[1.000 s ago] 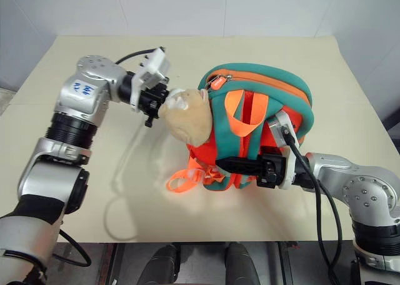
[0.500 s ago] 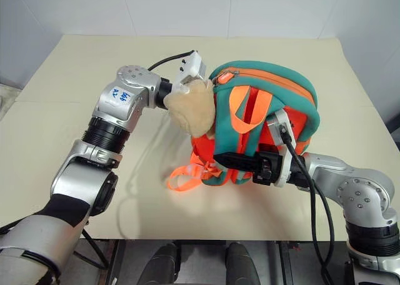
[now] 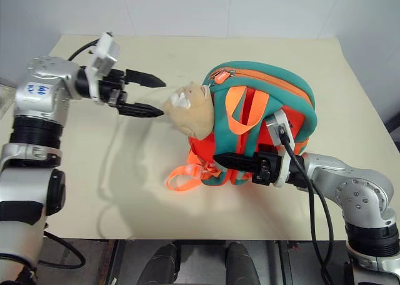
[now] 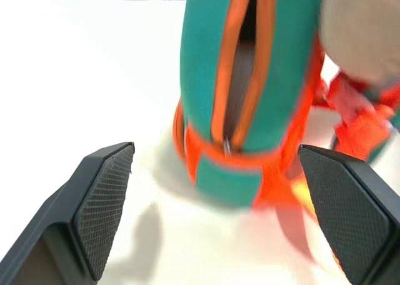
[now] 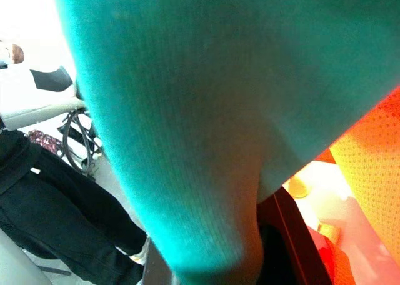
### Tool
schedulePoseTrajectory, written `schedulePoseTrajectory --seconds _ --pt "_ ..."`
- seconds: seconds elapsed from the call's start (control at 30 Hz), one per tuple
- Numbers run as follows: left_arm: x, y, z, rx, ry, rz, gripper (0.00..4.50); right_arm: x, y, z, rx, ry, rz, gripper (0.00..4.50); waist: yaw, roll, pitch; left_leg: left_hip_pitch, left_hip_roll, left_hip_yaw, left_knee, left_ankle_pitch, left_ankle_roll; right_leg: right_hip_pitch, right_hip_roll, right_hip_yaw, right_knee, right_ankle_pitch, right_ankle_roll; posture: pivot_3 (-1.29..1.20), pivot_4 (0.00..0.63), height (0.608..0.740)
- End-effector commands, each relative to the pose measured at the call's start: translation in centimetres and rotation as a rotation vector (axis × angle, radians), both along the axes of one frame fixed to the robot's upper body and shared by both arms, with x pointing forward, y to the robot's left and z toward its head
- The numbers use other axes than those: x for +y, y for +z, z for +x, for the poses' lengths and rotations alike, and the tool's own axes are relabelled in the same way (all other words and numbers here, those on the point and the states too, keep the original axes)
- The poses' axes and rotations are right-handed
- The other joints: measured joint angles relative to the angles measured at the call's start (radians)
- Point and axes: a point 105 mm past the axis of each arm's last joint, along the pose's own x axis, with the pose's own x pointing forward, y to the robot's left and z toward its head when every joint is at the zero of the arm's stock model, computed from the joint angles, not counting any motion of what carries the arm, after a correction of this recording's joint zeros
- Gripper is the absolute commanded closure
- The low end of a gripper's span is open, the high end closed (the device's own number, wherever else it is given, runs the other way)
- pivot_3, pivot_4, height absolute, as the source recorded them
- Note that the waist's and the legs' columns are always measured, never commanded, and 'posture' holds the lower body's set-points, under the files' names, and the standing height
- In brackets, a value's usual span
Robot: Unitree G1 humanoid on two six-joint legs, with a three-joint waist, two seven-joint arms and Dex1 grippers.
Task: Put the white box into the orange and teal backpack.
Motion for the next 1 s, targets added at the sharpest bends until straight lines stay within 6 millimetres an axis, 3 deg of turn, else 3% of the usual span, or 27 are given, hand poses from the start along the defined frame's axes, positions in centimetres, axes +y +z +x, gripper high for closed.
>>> schedulePoseTrajectory --seconds 0.03,0.2,0.57,0.77,1.0 --pt "-0.6 2.6 -2.9 -0.02 -0.168 -0.062 0.02 0.3 0.7 -0.2 -0.032 0.025 0.02 4.45 0.0 0.0 0.0 0.0 0.0 0.0 0.0 0.0 0.0 0.0 0.0 0.0 0.0 0.0 0.0 0.0 0.15 0.74" --pt "-3.2 2.9 -5.0 -0.014 -0.272 -0.116 0.02 0.4 0.6 -0.1 -0.03 0.028 0.021 4.45 -0.003 0.0 0.0 0.0 0.0 0.0 0.0 0.0 0.0 0.0 0.0 0.0 0.001 0.0 0.0 0.0 0.15 0.74" --pt "-7.0 1.8 -6.4 0.009 -0.365 -0.17 0.02 0.5 0.6 0.1 -0.031 0.019 0.025 4.45 -0.003 0.0 0.0 0.002 0.0 0.0 0.001 0.002 0.001 0.0 0.0 0.0 0.005 0.0 -0.001 0.0 0.15 0.74" --pt "-7.5 2.5 -5.8 -0.032 -0.333 -0.212 1.46 0.4 0.6 0.1 -0.034 0.007 0.031 4.45 -0.006 -0.001 0.0 0.002 0.0 0.0 0.001 0.002 0.001 0.0 0.0 0.0 0.005 0.0 -0.001 0.0 0.15 0.74" --pt "-4.0 3.4 -3.3 -0.085 -0.165 -0.188 3.11 0.5 0.5 0.1 -0.033 -0.002 0.04 4.45 -0.005 -0.001 0.0 0.002 0.0 0.0 0.001 0.002 0.001 0.0 0.0 0.0 0.005 0.001 -0.001 0.0 0.15 0.74"
